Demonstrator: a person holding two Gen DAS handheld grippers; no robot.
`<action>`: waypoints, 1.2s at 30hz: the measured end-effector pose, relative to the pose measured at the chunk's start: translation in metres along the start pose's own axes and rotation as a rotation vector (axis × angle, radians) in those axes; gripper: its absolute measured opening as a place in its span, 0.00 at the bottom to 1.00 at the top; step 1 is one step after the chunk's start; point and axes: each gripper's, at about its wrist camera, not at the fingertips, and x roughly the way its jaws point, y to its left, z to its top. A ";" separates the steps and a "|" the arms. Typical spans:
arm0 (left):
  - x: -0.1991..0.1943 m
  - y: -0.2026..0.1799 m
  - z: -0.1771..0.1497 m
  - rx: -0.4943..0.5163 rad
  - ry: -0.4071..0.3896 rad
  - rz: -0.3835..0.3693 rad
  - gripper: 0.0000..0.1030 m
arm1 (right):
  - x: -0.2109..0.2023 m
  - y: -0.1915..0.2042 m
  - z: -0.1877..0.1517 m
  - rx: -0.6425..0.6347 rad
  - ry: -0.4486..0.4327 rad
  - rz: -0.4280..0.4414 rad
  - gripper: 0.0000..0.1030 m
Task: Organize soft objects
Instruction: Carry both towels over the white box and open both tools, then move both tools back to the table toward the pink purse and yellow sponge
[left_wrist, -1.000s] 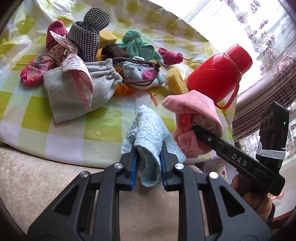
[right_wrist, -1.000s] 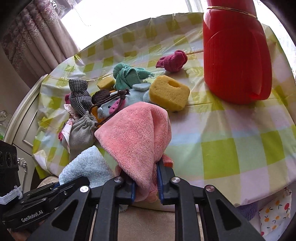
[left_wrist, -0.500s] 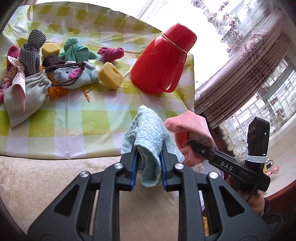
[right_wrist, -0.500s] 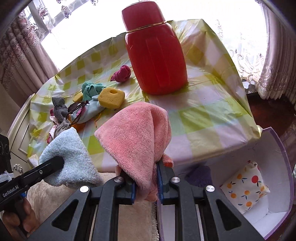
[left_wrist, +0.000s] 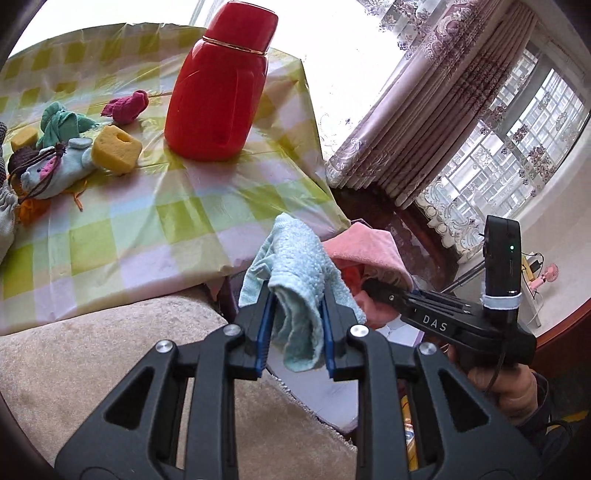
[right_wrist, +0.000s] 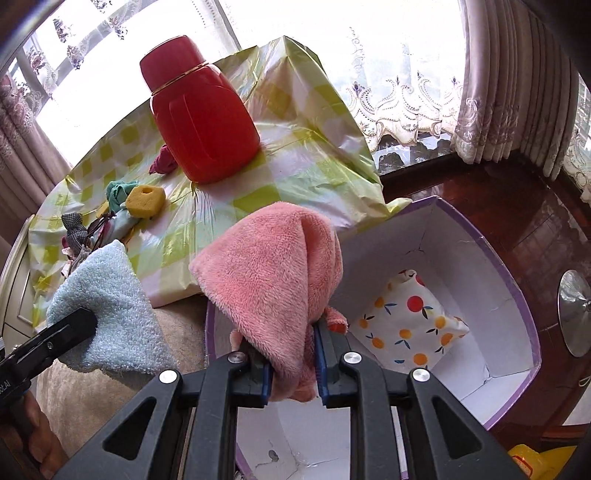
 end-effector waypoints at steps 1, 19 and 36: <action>0.003 -0.003 0.002 0.011 0.003 0.003 0.30 | 0.000 -0.003 -0.002 0.005 0.006 -0.003 0.21; 0.019 -0.001 0.005 0.017 0.013 0.074 0.62 | 0.007 -0.028 -0.016 0.065 0.051 -0.028 0.29; -0.050 0.100 -0.003 -0.259 -0.154 0.199 0.62 | 0.012 0.042 -0.004 -0.090 0.029 0.062 0.29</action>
